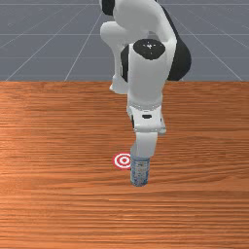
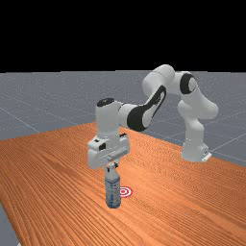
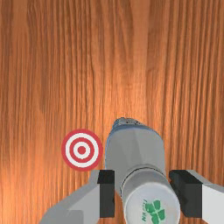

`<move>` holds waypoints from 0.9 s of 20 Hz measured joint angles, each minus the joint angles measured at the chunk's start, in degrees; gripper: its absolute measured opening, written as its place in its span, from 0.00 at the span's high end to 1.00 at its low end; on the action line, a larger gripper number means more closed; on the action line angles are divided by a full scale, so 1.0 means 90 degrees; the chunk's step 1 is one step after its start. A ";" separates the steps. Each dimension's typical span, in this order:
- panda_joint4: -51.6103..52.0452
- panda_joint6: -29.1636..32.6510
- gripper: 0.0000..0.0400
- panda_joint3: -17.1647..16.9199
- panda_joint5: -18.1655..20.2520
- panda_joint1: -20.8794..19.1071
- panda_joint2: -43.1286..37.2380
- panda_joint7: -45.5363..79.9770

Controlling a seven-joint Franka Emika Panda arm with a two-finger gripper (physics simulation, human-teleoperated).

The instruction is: Pick up the bottle and put it on the marker

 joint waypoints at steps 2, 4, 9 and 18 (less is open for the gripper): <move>0.0004 0.0050 0.52 -0.0019 -0.0032 0.0014 0.0015 0.0028; 0.0007 0.0023 0.53 -0.0121 -0.0028 0.0034 -0.0007 0.0352; 0.0022 -0.0071 0.57 -0.0186 0.0000 -0.0148 -0.0083 0.0261; -0.1369 0.0427 0.66 -0.0024 0.0216 -0.0340 -0.1016 -0.0170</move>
